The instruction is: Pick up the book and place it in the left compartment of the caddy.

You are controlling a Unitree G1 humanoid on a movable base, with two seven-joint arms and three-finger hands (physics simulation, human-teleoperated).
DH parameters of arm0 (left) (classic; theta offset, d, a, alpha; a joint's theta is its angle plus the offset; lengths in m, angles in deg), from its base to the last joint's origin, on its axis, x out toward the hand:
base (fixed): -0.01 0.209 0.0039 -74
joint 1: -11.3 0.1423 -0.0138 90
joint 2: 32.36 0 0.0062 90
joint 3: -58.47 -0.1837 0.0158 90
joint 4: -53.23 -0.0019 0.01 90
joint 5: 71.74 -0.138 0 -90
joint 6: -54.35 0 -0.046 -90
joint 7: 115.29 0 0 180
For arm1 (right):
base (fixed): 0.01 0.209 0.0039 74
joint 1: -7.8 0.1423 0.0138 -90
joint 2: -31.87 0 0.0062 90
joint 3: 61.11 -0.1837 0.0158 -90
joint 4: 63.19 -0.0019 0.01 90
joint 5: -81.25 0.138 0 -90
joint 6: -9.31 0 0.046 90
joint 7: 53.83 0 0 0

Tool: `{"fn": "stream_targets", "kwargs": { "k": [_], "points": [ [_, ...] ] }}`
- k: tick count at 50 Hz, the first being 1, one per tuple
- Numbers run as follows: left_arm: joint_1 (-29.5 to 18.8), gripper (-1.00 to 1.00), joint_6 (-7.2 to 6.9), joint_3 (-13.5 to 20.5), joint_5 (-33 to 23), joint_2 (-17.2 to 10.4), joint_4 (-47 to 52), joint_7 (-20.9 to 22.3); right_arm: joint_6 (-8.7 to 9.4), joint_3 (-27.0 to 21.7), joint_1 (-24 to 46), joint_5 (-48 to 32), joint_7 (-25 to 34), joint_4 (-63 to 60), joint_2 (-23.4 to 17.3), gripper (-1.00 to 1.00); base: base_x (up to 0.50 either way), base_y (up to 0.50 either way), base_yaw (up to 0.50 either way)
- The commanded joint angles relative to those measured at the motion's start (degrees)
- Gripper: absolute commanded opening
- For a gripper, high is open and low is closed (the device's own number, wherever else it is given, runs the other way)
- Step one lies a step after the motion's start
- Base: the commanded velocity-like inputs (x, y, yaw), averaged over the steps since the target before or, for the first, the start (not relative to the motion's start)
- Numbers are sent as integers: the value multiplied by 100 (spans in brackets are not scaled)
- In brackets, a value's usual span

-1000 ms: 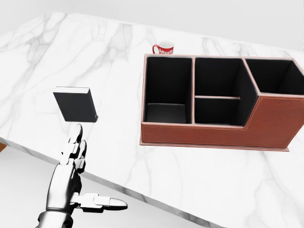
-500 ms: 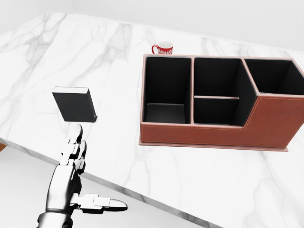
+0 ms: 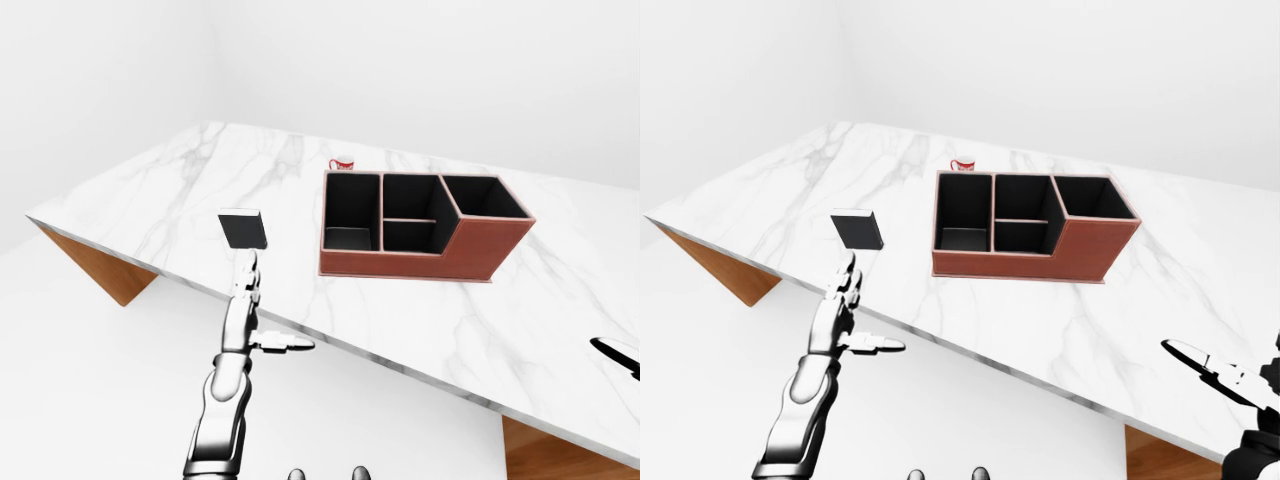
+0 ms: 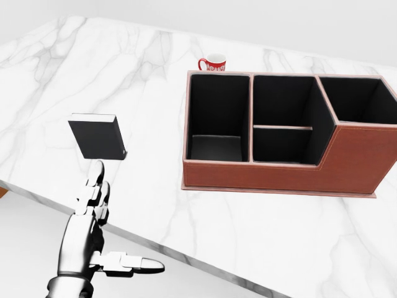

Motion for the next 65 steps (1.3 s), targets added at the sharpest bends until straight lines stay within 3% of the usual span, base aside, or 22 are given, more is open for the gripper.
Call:
{"fn": "stream_targets", "kwargs": {
  "k": [1,13,18,30,33,47,52,63,65],
  "points": [
    [18,100,110,-12,-104,-4,41,-85,0,-5,9,-8,-1,19,-3,100,0,0,0],
    [88,100,32,-53,-133,10,191,-59,0,0,-9,-1,7,7,0,100,13,6,0],
    [64,100,89,-42,-163,5,119,-90,0,20,5,-12,1,54,-12,100,18,8,0],
    [79,100,16,-42,-169,12,200,-121,0,12,27,-17,-24,74,-18,100,18,8,0],
    [27,100,78,-29,-150,5,92,-111,0,10,14,-8,-28,57,-16,100,18,8,0],
    [91,100,-1,-61,-165,14,243,-100,0,13,11,1,-20,68,-24,100,18,8,0],
    [32,100,95,-43,-146,2,99,-81,0,32,23,-9,-21,123,-31,100,18,8,0],
    [101,100,60,-52,-128,12,257,-61,0,7,5,10,-24,38,-20,100,18,8,0],
    [66,100,110,-42,-132,5,166,-68,0,6,0,6,-17,38,-12,100,18,8,0]
  ]
}}
